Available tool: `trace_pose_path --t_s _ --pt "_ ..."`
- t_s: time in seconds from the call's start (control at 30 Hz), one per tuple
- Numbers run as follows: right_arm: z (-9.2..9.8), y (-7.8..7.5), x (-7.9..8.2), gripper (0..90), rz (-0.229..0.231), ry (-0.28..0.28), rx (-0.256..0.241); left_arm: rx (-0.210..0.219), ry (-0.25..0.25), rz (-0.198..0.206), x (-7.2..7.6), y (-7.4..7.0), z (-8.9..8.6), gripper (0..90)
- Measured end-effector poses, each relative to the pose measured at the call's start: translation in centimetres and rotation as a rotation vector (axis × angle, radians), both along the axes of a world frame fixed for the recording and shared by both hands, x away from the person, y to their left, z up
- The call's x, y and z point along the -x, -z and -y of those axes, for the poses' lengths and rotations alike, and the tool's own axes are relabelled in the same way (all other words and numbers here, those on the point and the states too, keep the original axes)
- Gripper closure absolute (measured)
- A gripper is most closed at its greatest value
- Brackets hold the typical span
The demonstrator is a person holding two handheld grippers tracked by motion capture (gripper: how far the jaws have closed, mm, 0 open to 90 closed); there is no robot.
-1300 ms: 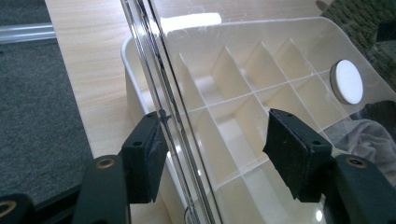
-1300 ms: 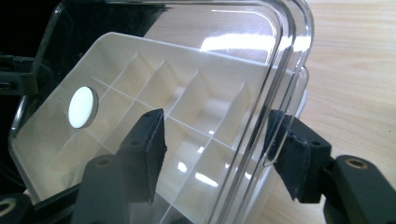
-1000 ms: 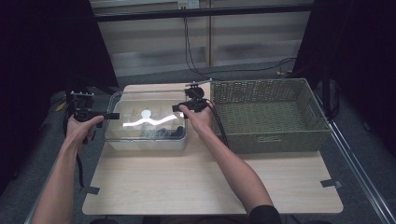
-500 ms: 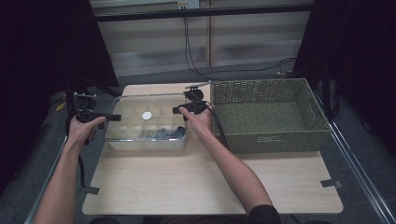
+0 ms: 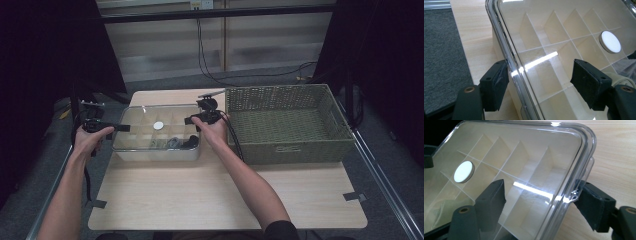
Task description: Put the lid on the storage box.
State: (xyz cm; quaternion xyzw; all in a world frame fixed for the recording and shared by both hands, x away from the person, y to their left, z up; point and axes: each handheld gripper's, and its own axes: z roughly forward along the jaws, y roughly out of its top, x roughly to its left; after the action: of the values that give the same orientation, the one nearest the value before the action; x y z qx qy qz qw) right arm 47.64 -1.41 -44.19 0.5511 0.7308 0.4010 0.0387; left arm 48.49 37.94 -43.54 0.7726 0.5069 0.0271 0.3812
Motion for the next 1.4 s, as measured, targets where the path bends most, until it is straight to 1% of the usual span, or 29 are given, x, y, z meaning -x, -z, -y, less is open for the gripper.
trace_pose_path --t_s 0.07,0.13,0.17,0.3,0.33,0.4,0.43,0.47,0.5,0.53,0.57,0.6,0.63,0.67,0.7,0.73,0.77,0.8,0.87,0.93,0.97,1.0,1.03,1.1,1.13,1.23,1.27,1.33,1.4 --pt "-0.1 0.0 0.0 24.1 -0.001 -0.001 0.002 0.003 -0.004 -0.002 0.0 0.1 0.2 28.1" --pt "-0.1 0.1 0.0 23.0 -0.003 -0.003 0.003 -0.009 0.01 -0.005 -0.1 0.1 0.3 25.6" --pt "-0.2 0.1 0.0 22.8 -0.004 -0.003 0.003 -0.008 -0.004 -0.003 -0.1 0.1 0.5 24.1" --pt "-0.3 0.1 0.1 20.7 0.001 -0.009 0.01 -0.017 -0.008 0.004 -0.1 0.2 1.1 18.5" --pt "-0.3 0.1 0.1 20.2 0.001 -0.01 0.011 -0.025 -0.002 0.006 0.0 0.1 1.0 17.6" --pt "-0.3 0.1 0.1 18.8 -0.001 -0.012 0.006 -0.027 -0.016 0.022 0.1 0.2 1.1 16.4" --pt "-0.3 0.2 0.1 18.3 0.001 -0.014 0.006 -0.041 -0.007 0.024 0.2 0.2 1.0 15.3" --pt "-0.3 0.2 0.1 17.6 0.001 -0.015 0.004 -0.042 -0.009 0.026 0.2 0.2 1.0 14.2" --pt "-0.3 0.1 0.2 17.4 0.002 -0.014 0.002 -0.034 -0.026 0.031 0.4 0.3 1.0 13.4" --pt "-0.3 0.1 0.2 17.3 0.006 -0.012 0.003 -0.047 -0.018 0.03 0.4 0.2 0.9 12.6" --pt "-0.3 0.1 0.2 17.3 0.008 -0.01 0.006 -0.04 -0.03 0.029 0.4 0.2 0.8 11.6" --pt "-0.3 0.1 0.2 17.1 0.009 -0.01 0.01 -0.051 -0.026 0.032 0.5 0.2 0.6 11.0" --pt "-0.3 0.0 0.2 16.8 0.012 -0.008 0.009 -0.039 -0.036 0.029 0.6 0.2 0.6 10.3" --pt "-0.3 0.0 0.2 16.7 0.014 -0.003 0.008 -0.047 -0.033 0.032 0.7 0.2 0.4 9.8" --pt "-0.2 -0.1 0.2 16.5 0.017 0.001 0.009 -0.037 -0.047 0.039 0.8 0.2 0.4 9.6" --pt "-0.1 -0.1 0.2 15.5 0.025 0.001 0.006 -0.036 -0.045 0.041 0.9 0.2 0.3 9.3" --pt "-0.1 -0.1 0.2 14.8 0.029 0.005 0.004 -0.039 -0.039 0.033 1.1 0.1 0.2 8.8" --pt "0.0 -0.2 0.1 14.7 0.029 0.008 0.004 -0.039 -0.05 0.048 1.2 0.1 0.2 8.5" --pt "0.0 -0.3 0.1 13.9 0.031 0.007 0.003 -0.036 -0.052 0.052 1.4 -0.1 0.1 7.5" --pt "-0.1 -0.4 0.1 12.6 0.028 0.01 0.01 -0.033 -0.055 0.058 1.6 -0.2 0.1 6.6" --pt "-0.1 -0.4 0.2 12.4 0.034 0.013 0.016 -0.039 -0.053 0.063 1.7 -0.3 0.0 6.2" --pt "-0.2 -0.5 0.2 12.4 0.043 0.018 0.024 -0.033 -0.057 0.065 1.8 -0.4 0.0 5.7" --pt "-0.2 -0.6 0.3 12.3 0.051 0.019 0.027 -0.035 -0.048 0.068 1.8 -0.5 -0.2 5.6" --pt "-0.3 -0.8 0.4 12.2 0.061 0.013 0.037 -0.032 -0.055 0.068 2.0 -0.7 -0.2 5.6" --pt "-0.3 -1.0 0.4 12.2 0.072 0.013 0.044 -0.04 -0.055 0.074 2.2 -0.9 -0.5 5.6" --pt "-0.1 -1.5 0.4 12.2 0.081 0.022 0.042 -0.042 -0.061 0.077 2.5 -1.2 -0.8 5.9" --pt "0.0 -1.6 0.4 12.2 0.083 0.022 0.041 -0.037 -0.067 0.087 2.7 -1.2 -0.8 6.2" --pt "0.1 -1.7 0.4 12.1 0.081 0.022 0.025 -0.041 -0.063 0.092 3.0 -1.3 -0.9 6.5" --pt "0.1 -1.8 0.4 12.3 0.085 0.019 0.023 -0.049 -0.06 0.098 3.3 -1.4 -0.9 6.8"
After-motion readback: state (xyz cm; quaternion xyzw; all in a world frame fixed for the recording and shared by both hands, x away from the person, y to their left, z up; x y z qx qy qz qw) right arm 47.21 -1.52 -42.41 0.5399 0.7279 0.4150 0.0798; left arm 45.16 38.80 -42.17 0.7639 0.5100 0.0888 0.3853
